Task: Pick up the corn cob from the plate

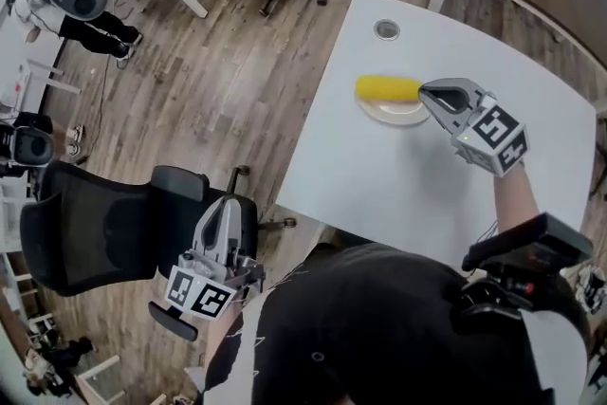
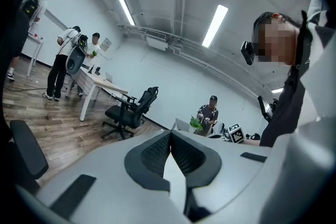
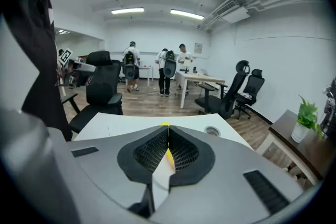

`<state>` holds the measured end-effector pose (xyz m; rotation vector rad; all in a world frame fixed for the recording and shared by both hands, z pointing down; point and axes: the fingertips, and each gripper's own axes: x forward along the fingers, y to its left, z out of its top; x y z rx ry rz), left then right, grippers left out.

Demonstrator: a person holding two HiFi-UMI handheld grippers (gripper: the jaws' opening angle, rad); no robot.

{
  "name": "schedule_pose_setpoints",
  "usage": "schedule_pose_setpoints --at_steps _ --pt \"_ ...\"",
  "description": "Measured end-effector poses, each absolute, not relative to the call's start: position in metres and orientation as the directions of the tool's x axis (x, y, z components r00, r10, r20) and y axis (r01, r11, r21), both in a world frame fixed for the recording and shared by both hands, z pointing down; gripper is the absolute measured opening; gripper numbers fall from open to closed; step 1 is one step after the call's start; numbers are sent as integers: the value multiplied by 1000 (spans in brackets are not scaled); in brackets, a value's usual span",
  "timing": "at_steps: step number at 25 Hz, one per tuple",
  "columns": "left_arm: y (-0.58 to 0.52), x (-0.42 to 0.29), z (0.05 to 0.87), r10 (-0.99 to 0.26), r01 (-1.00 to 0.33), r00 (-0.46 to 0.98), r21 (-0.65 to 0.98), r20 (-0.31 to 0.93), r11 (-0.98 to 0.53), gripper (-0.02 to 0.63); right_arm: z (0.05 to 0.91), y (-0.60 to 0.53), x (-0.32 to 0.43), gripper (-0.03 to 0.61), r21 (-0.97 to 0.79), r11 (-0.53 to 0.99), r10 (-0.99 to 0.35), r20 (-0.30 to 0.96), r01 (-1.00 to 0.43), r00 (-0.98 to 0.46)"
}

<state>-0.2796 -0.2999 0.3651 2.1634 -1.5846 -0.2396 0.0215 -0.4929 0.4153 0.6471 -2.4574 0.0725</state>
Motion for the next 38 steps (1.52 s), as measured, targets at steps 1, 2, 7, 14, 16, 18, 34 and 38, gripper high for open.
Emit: schedule_pose_setpoints --at_steps 1,2,7,14,16,18,34,38 --pt "-297 -283 366 -941 -868 310 444 134 -222 14 424 -497 16 15 100 896 -408 573 -433 -711" --pt "-295 -287 367 -945 -875 292 439 147 -202 14 432 -501 11 15 106 908 -385 587 -404 -712" --pt "-279 -293 374 -954 -909 212 401 212 -113 14 467 -518 3 17 108 945 -304 630 -307 -714" --pt "-270 -309 383 -960 -926 124 378 249 -22 14 493 -533 -12 131 71 973 -212 650 -219 -730" --pt "-269 -309 384 -960 -927 116 376 256 -12 14 501 -534 -13 165 64 978 -192 664 -201 -723" --pt "-270 -307 385 -959 -927 113 375 261 -7 14 511 -532 -12 217 48 984 -159 686 -174 -710" --pt "-290 -288 391 -947 -932 106 363 303 12 14 545 -536 -3 227 54 996 -92 741 -77 -666" --pt "-294 -282 391 -938 -939 117 344 325 2 14 546 -536 -1 230 38 996 -80 718 -76 -691"
